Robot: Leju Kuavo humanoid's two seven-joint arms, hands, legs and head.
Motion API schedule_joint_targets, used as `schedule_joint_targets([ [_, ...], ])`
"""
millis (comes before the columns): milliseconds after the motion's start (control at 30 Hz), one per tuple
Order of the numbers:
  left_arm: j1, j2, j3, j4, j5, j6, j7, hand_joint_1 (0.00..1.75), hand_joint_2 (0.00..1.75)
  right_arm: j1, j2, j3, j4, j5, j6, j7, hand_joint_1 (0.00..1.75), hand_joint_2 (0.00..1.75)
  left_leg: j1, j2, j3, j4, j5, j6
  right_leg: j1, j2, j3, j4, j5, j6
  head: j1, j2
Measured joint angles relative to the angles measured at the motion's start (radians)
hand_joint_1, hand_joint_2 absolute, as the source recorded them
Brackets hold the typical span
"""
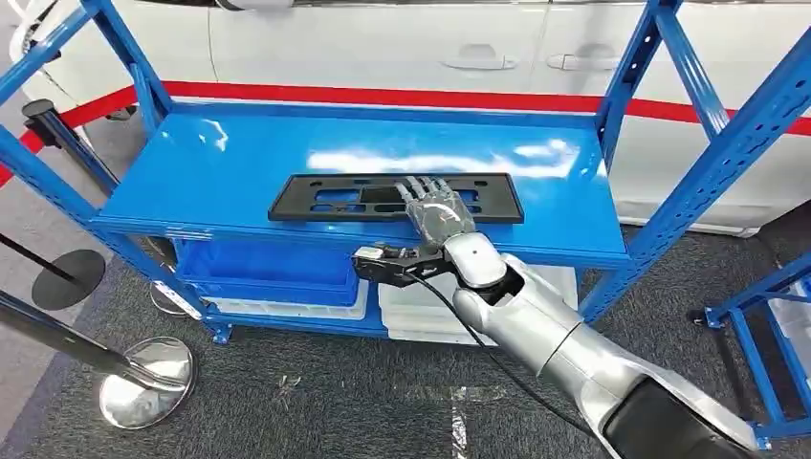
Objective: Take the parts from the cabinet and place them on the table.
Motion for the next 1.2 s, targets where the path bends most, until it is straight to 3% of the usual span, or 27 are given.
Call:
schedule_joint_targets([
  [33, 0.0, 0.0, 0.0, 0.0, 0.0, 0.0, 0.0, 0.0, 0.0, 0.0, 0.001, 0.0, 0.0, 0.0, -0.001, 0.0, 0.0, 0.0, -0.002, 0.0, 0.031, -0.078, 0.017, 0.005, 0.0, 0.0, 0.004, -0.002, -0.003, 0.004, 0.0, 0.0],
  [67, 0.0, 0.001, 0.0, 0.0, 0.0, 0.0, 0.0, 0.0, 0.0, -0.002, 0.001, 0.0, 0.001, 0.0, -0.002, 0.0, 0.0, 0.0, -0.011, -0.001, 0.047, -0.089, 0.007, 0.013, 0.007, 0.0, 0.001, -0.001, -0.004, 0.008, 0.001, 0.0],
  [167, -0.002, 0.001, 0.0, 0.0, 0.0, 0.0, 0.0, 0.0, 0.0, 0.0, 0.003, 0.0, 0.003, -0.001, -0.003, -0.001, 0.0, 0.0, -0.014, -0.003, 0.045, -0.094, 0.002, 0.027, 0.004, -0.001, 0.002, -0.008, -0.002, 0.02, 0.001, 0.0],
  [200, -0.002, 0.0, 0.0, 0.0, 0.0, 0.0, 0.0, 0.0, 0.0, -0.002, 0.003, 0.0, 0.003, -0.001, -0.003, 0.0, 0.0, 0.0, -0.007, -0.002, 0.053, -0.107, 0.006, 0.035, 0.01, 0.001, 0.008, -0.011, -0.005, 0.029, 0.002, 0.0],
  [233, -0.001, -0.001, 0.0, 0.0, 0.001, 0.0, 0.0, 0.0, 0.0, -0.002, 0.005, 0.0, 0.004, 0.0, -0.004, 0.0, 0.0, 0.0, -0.002, 0.0, 0.066, -0.12, 0.009, 0.039, 0.005, -0.001, 0.002, 0.004, -0.019, 0.032, 0.003, 0.0],
  [267, -0.001, 0.0, 0.0, 0.0, 0.001, 0.0, 0.0, 0.0, 0.0, -0.005, 0.005, 0.0, 0.005, 0.0, -0.005, -0.001, 0.0, 0.0, -0.001, 0.0, 0.07, -0.12, 0.007, 0.045, 0.007, -0.002, -0.019, 0.052, -0.046, 0.034, 0.006, 0.0],
  [300, -0.001, 0.0, 0.0, 0.0, 0.002, 0.0, 0.0, 0.0, 0.0, -0.007, 0.005, 0.0, 0.006, -0.001, -0.005, 0.0, 0.0, 0.0, -0.001, 0.001, 0.07, -0.118, 0.005, 0.05, 0.006, -0.003, -0.063, 0.139, -0.084, 0.036, 0.011, 0.0],
  [367, -0.002, 0.0, 0.0, 0.0, 0.002, -0.001, 0.0, 0.0, 0.0, 0.002, 0.005, 0.0, 0.008, 0.0, -0.005, -0.001, 0.0, 0.0, -0.002, 0.0, 0.072, -0.115, 0.0, 0.056, 0.004, -0.003, -0.142, 0.282, -0.128, 0.04, 0.011, 0.0],
  [400, -0.002, 0.0, 0.0, 0.0, 0.002, -0.001, 0.0, 0.0, 0.0, 0.006, 0.004, 0.0, 0.011, 0.0, -0.005, 0.0, 0.0, 0.0, -0.002, 0.0, 0.073, -0.113, -0.003, 0.056, 0.002, -0.003, -0.164, 0.307, -0.121, 0.042, 0.012, 0.0],
  [433, -0.001, 0.0, 0.0, 0.0, 0.002, -0.001, 0.0, 0.0, 0.0, 0.007, 0.004, 0.0, 0.013, 0.0, -0.005, -0.001, 0.0, 0.0, -0.002, -0.002, 0.075, -0.109, -0.008, 0.054, 0.0, -0.004, -0.161, 0.283, -0.093, 0.043, 0.013, 0.0],
  [467, 0.0, 0.0, 0.0, 0.0, 0.003, -0.001, 0.0, 0.0, 0.0, 0.007, 0.005, 0.0, 0.014, -0.001, -0.005, 0.0, 0.0, 0.0, 0.0, -0.003, 0.077, -0.105, -0.013, 0.051, -0.003, -0.005, -0.137, 0.222, -0.05, 0.043, 0.013, 0.0],
  [533, 0.0, -0.002, 0.0, 0.0, 0.003, 0.0, 0.002, 0.0, 0.0, 0.006, 0.005, 0.0, 0.014, 0.0, -0.005, -0.001, 0.0, 0.0, 0.002, -0.005, 0.083, -0.089, -0.028, 0.042, -0.007, -0.008, -0.057, 0.046, 0.035, 0.042, 0.013, 0.0],
  [567, 0.0, -0.002, 0.0, 0.0, 0.003, 0.001, 0.002, 0.0, 0.0, 0.004, 0.005, 0.0, 0.015, 0.0, -0.004, 0.0, 0.0, 0.0, -0.005, -0.005, 0.076, -0.079, -0.037, 0.033, -0.002, -0.007, -0.04, 0.026, 0.013, 0.04, 0.014, 0.0],
  [667, -0.001, -0.002, 0.0, 0.0, 0.003, 0.003, 0.003, 0.0, 0.0, 0.007, 0.008, 0.0, 0.018, -0.001, -0.004, 0.0, 0.0, 0.0, -0.001, -0.006, 0.076, -0.082, -0.038, 0.021, 0.004, -0.001, -0.047, 0.028, 0.013, 0.023, 0.014, 0.0],
  [733, -0.002, -0.002, 0.0, 0.0, 0.003, 0.003, 0.003, 0.0, 0.0, 0.006, 0.009, 0.0, 0.018, -0.001, -0.004, -0.001, 0.0, 0.0, 0.002, -0.004, 0.073, -0.077, -0.049, 0.013, -0.006, -0.001, -0.041, 0.019, 0.017, 0.011, 0.012, 0.0],
  [767, -0.002, -0.002, 0.0, 0.0, 0.003, 0.003, 0.003, 0.0, 0.0, 0.005, 0.01, 0.0, 0.018, -0.001, -0.004, 0.0, 0.0, 0.0, 0.001, -0.001, 0.062, -0.043, -0.07, 0.008, -0.005, 0.0, -0.038, 0.018, 0.015, 0.008, 0.011, 0.0],
  [867, -0.002, -0.002, -0.001, 0.0, 0.003, 0.006, 0.003, 0.0, 0.0, 0.008, 0.013, 0.0, 0.019, -0.001, -0.004, -0.001, 0.0, 0.0, 0.002, 0.0, -0.054, 0.185, -0.167, -0.004, -0.004, -0.002, -0.033, 0.019, 0.009, -0.001, 0.009, 0.0],
  [900, -0.001, -0.002, 0.0, 0.0, 0.004, 0.006, 0.003, 0.0, 0.0, 0.01, 0.013, 0.0, 0.021, -0.001, -0.004, -0.001, 0.0, 0.0, 0.002, 0.0, -0.086, 0.237, -0.174, -0.005, -0.003, -0.002, -0.032, 0.019, 0.008, -0.003, 0.009, 0.0],
  [933, 0.001, -0.003, -0.001, 0.0, 0.004, 0.006, 0.003, 0.0, 0.0, 0.013, 0.013, 0.0, 0.021, 0.0, -0.004, -0.001, 0.0, 0.0, 0.002, 0.0, -0.094, 0.236, -0.153, -0.004, -0.002, -0.002, -0.028, 0.019, 0.005, -0.004, 0.009, 0.0],
  [967, 0.002, -0.003, -0.001, 0.0, 0.004, 0.006, 0.003, 0.0, 0.0, 0.013, 0.013, 0.0, 0.022, 0.0, -0.004, -0.001, 0.0, 0.0, 0.002, 0.0, -0.078, 0.19, -0.115, -0.001, -0.001, -0.001, -0.024, 0.019, 0.003, -0.004, 0.008, 0.0],
  [1033, 0.001, -0.002, -0.001, 0.0, 0.004, 0.007, 0.003, 0.0, 0.0, 0.012, 0.014, 0.0, 0.022, 0.0, -0.004, -0.001, 0.0, 0.0, 0.0, 0.0, 0.003, 0.009, -0.011, 0.013, 0.001, 0.001, -0.011, 0.018, -0.004, -0.002, 0.009, 0.0],
  [1067, 0.001, -0.002, -0.001, 0.0, 0.004, 0.008, 0.003, 0.0, 0.0, 0.012, 0.016, 0.0, 0.022, 0.0, -0.004, -0.001, 0.0, 0.0, -0.004, 0.0, 0.034, -0.066, 0.002, 0.023, 0.0, 0.001, -0.008, 0.015, -0.007, 0.0, 0.01, 0.0],
  [1100, 0.001, -0.001, -0.001, 0.0, 0.004, 0.01, 0.003, 0.0, 0.0, 0.01, 0.016, 0.0, 0.022, 0.0, -0.004, -0.001, 0.0, 0.0, -0.012, -0.001, 0.048, -0.077, -0.006, 0.027, 0.007, 0.002, -0.009, 0.015, -0.007, 0.005, 0.01, 0.0],
  [1133, -0.002, -0.001, -0.001, 0.0, 0.004, 0.01, 0.003, 0.0, 0.0, 0.011, 0.016, 0.0, 0.022, 0.0, -0.004, -0.001, 0.0, 1.75, -0.013, -0.001, 0.046, -0.081, -0.007, 0.03, 0.004, 0.002, -0.011, 0.013, -0.005, 0.011, 0.009, 0.0],
  [1200, -0.002, -0.001, -0.001, 0.0, 0.004, 0.01, 0.003, 0.0, 0.0, 0.012, 0.016, 0.0, 0.022, 0.0, -0.004, -0.001, 0.0, 1.75, -0.015, -0.002, 0.046, -0.085, -0.007, 0.034, 0.002, 0.001, -0.008, 0.006, -0.004, 0.019, 0.01, 0.0],
])
